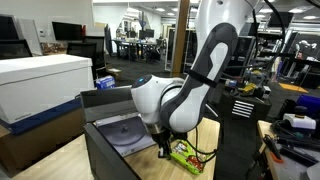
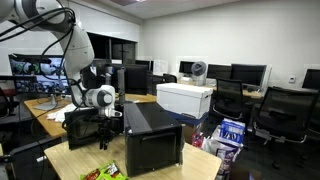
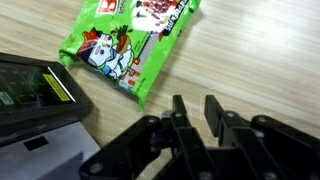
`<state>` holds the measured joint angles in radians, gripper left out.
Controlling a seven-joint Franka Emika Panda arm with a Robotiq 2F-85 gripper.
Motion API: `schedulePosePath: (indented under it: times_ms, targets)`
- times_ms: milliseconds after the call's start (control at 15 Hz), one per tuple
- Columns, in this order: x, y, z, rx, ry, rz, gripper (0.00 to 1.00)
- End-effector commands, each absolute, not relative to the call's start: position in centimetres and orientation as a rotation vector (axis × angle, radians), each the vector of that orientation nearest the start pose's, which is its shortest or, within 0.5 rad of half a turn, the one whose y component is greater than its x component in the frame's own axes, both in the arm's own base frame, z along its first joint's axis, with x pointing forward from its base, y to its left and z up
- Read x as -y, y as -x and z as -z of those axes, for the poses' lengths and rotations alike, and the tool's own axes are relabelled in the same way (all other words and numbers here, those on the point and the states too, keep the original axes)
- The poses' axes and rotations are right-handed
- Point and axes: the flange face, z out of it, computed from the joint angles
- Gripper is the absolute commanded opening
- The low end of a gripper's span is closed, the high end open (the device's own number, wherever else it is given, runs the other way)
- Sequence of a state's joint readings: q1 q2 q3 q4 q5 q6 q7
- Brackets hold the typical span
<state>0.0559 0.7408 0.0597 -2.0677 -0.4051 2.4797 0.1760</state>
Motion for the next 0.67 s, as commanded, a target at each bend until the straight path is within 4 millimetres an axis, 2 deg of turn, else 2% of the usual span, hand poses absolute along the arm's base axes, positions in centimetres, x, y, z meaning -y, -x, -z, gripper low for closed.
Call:
schedulePosePath:
  times_ms: [0,133,200,267,333,600]
  targets:
    - [-5.7,-52.7,-4.7,0.438,3.239,-0.431,0.03]
    - [-5.3,-52.8,-4.6,0.405,3.253,-0.404,0.0]
    - [-4.9,-52.9,-4.6,0.389,3.281,-0.363,0.28]
    - [-4.4,-53.2,-4.5,0.353,3.311,-0.303,0.26]
    - [-3.9,-53.4,-4.4,0.32,3.32,-0.282,0.28]
    - [-2.2,-53.5,-3.2,0.214,3.389,-0.174,0.52]
